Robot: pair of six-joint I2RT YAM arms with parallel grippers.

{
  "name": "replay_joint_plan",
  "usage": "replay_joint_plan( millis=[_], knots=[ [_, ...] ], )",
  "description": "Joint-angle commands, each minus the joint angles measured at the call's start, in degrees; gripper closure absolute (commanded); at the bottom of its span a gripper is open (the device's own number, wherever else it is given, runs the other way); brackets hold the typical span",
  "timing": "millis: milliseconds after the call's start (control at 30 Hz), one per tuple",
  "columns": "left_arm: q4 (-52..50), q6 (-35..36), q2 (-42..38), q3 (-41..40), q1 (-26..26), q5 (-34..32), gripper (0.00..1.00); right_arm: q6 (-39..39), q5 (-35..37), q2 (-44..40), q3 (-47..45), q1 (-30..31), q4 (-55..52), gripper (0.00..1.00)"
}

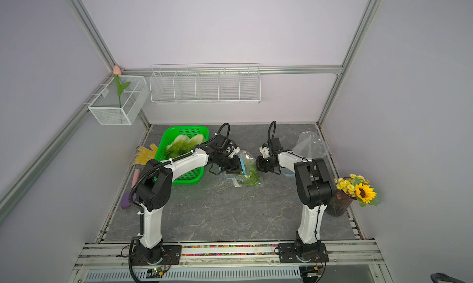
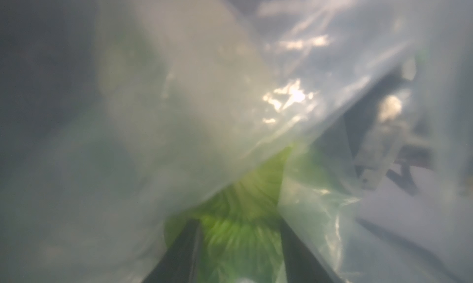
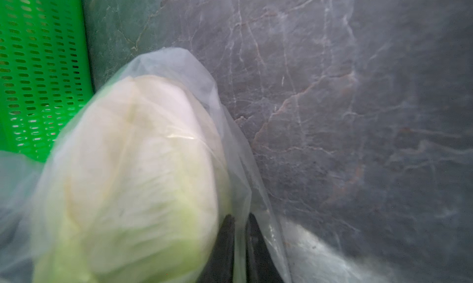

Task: Open the zip-top bag and take out the chinese cabbages
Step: Pick up the Chinese cabbage from the zipper food storage bag.

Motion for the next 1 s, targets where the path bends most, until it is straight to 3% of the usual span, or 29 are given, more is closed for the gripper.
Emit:
replay_joint_plan(
  millis=[0, 67, 133, 233, 333, 433, 567, 633, 967],
  knots=[
    [0.73, -1.45, 2.72, 2.21, -0.68, 0.33, 0.48, 1.20, -3.87, 0.09, -1.32, 1.75, 2.26, 0.87],
    [1.50, -2.30, 3.39, 2.55, -0.73, 0.63, 0.45, 1.44, -4.40, 0.17, -1.61, 2.51, 2.71, 0.87],
    [2.48, -3.41, 3.88, 2.86, -0.72, 0.77, 0.31, 1.55, -4.87, 0.25, -1.87, 3.24, 3.06, 0.87],
    [3.26, -4.29, 4.33, 3.15, -0.77, 0.77, 0.30, 2.52, -5.93, 0.01, -3.01, 3.71, 4.64, 0.87],
    [3.19, -4.43, 4.98, 3.56, -0.74, 0.68, 0.42, 3.18, -6.66, -0.50, -4.08, 3.83, 5.72, 0.87],
    [3.23, -4.51, 5.41, 3.47, -0.72, 0.66, 0.66, 2.94, -6.43, -1.13, -4.44, 3.77, 5.54, 0.87],
    [3.64, -4.93, 5.98, 3.64, -0.74, 1.03, 0.85, 2.92, -7.58, -1.66, -4.55, 3.87, 5.72, 0.87],
    [3.63, -4.99, 5.74, 3.52, -0.72, 0.74, 1.00, 2.88, -7.06, -2.22, -4.62, 3.79, 5.64, 0.87],
    [0.53, -1.69, -4.47, -1.58, 1.54, -3.54, 1.00, 5.85, 4.40, -5.96, -7.33, -1.69, 6.02, 0.93]
  ],
)
